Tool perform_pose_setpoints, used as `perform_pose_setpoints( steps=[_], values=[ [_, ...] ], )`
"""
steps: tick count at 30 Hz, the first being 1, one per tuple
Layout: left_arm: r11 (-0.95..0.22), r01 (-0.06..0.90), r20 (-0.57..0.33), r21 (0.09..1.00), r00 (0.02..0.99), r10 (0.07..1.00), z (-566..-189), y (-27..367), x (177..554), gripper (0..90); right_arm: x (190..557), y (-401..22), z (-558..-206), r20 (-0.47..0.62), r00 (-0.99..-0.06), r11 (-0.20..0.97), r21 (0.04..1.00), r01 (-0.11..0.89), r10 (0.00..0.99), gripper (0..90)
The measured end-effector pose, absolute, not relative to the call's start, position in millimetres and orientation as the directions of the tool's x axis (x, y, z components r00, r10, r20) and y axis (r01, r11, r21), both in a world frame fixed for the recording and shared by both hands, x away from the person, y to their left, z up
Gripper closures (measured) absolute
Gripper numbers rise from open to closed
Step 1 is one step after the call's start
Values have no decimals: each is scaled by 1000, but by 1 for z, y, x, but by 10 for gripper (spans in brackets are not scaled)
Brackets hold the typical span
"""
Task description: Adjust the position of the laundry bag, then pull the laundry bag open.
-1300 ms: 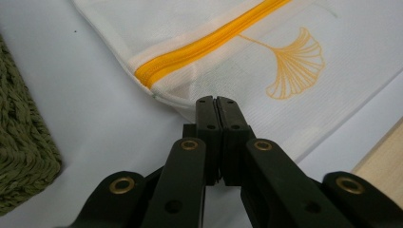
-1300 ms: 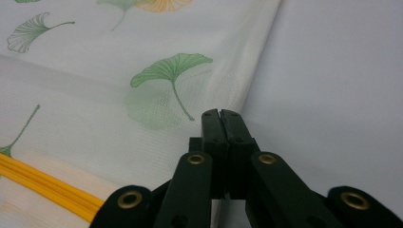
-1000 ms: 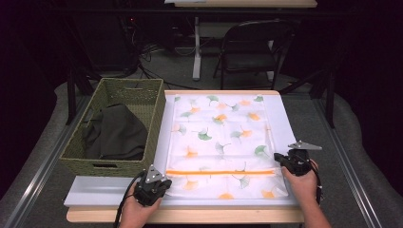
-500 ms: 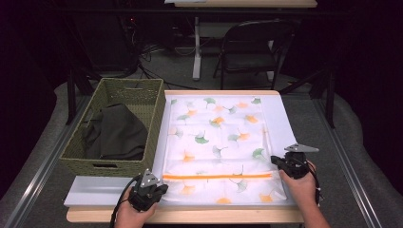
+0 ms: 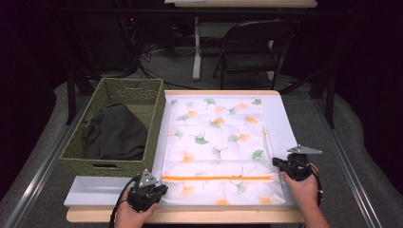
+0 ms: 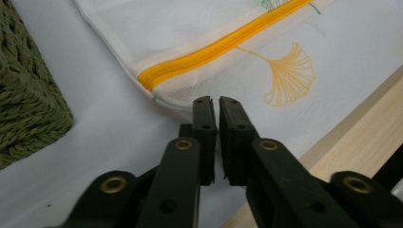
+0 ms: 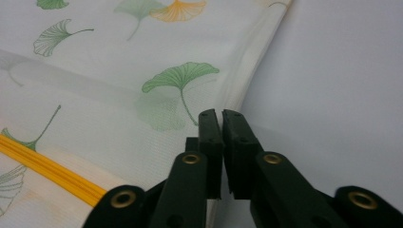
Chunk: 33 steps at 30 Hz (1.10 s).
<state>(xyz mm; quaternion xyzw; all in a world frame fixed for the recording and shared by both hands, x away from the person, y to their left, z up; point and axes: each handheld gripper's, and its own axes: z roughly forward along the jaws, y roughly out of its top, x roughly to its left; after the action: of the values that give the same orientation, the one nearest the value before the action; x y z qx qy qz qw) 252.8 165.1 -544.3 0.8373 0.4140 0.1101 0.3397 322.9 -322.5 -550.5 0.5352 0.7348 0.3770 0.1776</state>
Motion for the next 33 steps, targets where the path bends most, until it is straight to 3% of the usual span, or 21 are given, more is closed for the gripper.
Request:
perform_pose_setpoints(
  steps=[6, 13, 23, 29, 33],
  values=[
    [-411, 594, -110, 691, 648, 754, -534, 161, 250, 677, 315, -324, -547, 140, -349, 126, 760, 638, 927, 685],
    [-420, 555, -80, 718, 666, 742, -517, 145, 253, 629, 303, -323, -539, 88, -369, 165, 783, 600, 925, 571],
    [-446, 546, -102, 709, 706, 701, -504, 116, 269, 646, 291, -314, -527, 83, -383, 182, 776, 604, 920, 570],
    [-469, 557, -130, 685, 727, 674, -501, 94, 281, 601, 290, -310, -527, 80, -422, 227, 746, 626, 903, 641],
    [-466, 558, -138, 686, 730, 670, -500, 81, 288, 587, 289, -307, -526, 94, -422, 216, 748, 628, 902, 578]
  ],
)
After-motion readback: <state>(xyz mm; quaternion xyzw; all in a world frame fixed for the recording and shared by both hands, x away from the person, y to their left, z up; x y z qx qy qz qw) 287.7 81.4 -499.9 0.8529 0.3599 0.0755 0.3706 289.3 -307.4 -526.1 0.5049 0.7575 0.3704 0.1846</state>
